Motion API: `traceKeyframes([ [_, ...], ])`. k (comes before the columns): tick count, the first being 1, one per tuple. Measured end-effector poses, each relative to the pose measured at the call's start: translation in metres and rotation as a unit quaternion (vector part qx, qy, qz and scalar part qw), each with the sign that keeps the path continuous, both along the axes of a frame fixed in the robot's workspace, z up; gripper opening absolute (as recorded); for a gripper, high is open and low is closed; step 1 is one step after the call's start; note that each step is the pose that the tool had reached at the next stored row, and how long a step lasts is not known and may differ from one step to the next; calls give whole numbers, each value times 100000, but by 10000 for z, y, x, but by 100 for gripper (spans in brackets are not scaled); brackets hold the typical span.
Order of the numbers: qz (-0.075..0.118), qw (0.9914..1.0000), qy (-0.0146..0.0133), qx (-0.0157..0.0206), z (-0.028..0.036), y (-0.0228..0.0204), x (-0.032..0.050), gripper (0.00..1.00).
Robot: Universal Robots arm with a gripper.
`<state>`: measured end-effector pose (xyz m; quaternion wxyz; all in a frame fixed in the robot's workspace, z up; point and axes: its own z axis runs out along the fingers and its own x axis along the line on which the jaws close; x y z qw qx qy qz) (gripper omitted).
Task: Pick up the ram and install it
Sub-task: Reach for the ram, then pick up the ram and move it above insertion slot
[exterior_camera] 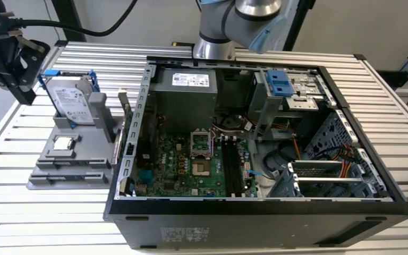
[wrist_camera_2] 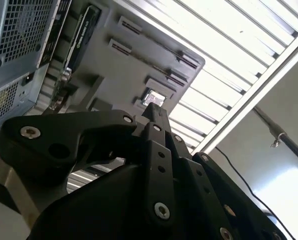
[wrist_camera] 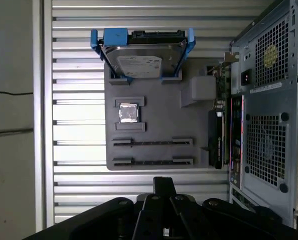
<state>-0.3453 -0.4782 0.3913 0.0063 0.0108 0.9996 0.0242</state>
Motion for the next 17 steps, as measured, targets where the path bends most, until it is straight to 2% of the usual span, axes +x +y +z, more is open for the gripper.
traceKeyframes([
  [14, 126, 100000, 1, 0, 0, -3, 0, 0],
  [17, 772, 99997, 4, -6, 0, -3, -1, 0],
])
